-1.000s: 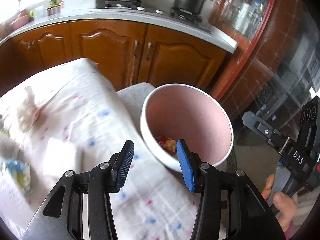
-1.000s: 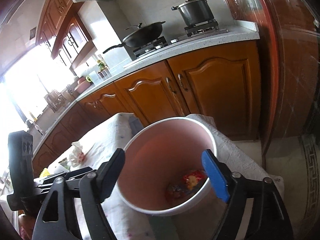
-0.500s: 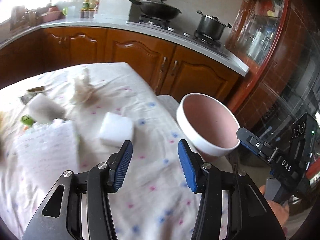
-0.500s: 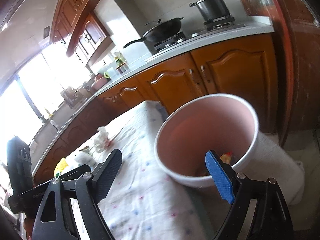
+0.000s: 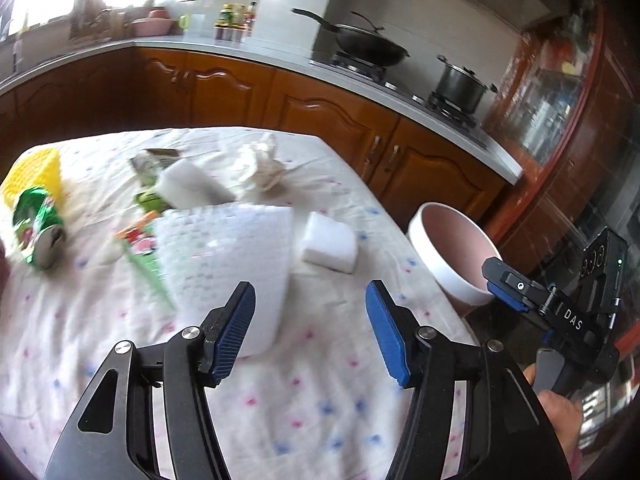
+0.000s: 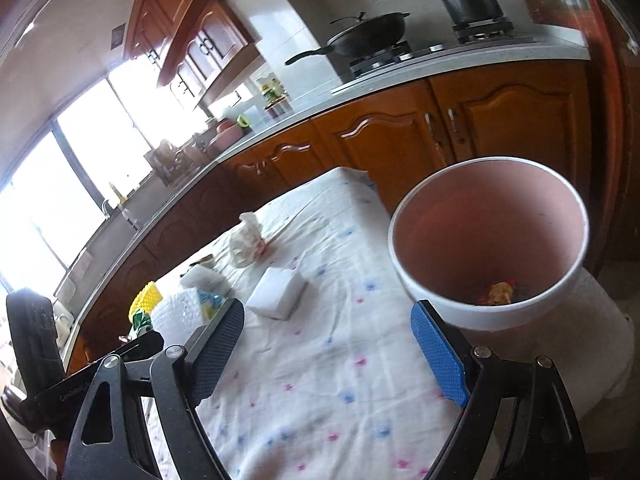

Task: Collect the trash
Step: 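Move both tools back over the table toward the white foam net, then grasp the white foam net with the left tool while the right tool grasps the white sponge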

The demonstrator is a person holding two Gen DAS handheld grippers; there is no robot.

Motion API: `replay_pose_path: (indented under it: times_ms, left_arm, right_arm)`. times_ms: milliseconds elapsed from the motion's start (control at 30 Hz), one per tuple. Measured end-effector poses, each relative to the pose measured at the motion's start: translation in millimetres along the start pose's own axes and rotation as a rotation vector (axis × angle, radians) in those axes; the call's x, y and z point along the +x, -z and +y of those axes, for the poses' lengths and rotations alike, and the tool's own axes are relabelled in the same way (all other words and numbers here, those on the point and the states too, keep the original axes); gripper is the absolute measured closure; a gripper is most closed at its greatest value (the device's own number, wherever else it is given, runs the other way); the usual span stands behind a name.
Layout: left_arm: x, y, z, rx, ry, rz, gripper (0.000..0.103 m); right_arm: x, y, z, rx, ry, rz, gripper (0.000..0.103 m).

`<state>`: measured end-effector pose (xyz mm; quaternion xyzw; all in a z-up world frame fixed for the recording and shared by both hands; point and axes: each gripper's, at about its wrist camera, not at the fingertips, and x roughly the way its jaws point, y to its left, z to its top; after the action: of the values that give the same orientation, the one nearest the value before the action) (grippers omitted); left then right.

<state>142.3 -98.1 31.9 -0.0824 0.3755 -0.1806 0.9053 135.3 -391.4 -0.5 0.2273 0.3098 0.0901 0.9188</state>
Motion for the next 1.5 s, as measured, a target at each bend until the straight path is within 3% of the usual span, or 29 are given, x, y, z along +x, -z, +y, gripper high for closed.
replay_pose_path:
  times_ms: [367,900,1333,1400,1467,1500]
  left_arm:
    - [-14,5,42,-0.063,-0.058,-0.024,0.039]
    - [13,-12,80,-0.103,-0.088,0.061,0.037]
    - [41,-21,82,-0.081,-0.072,0.122,0.037]
    - [45,-20,80,-0.075,-0.063,0.132,0.048]
    - [48,-19,77,-0.056,-0.048,0.146,0.074]
    - [48,-20,75,-0.051,-0.044,0.148,0.081]
  right_arm:
    - [20,8,36,-0.063,-0.036,0.052,0.016]
    - [75,0,75,-0.208,-0.035,0.141,0.016]
    - [145,3,89,-0.294,0.025,0.275,0.016]
    - [154,6,90,-0.301,0.034,0.290,0.016]
    - [160,8,89,-0.301,0.037,0.299,0.020]
    - [160,9,87,-0.302,0.049,0.296,0.023]
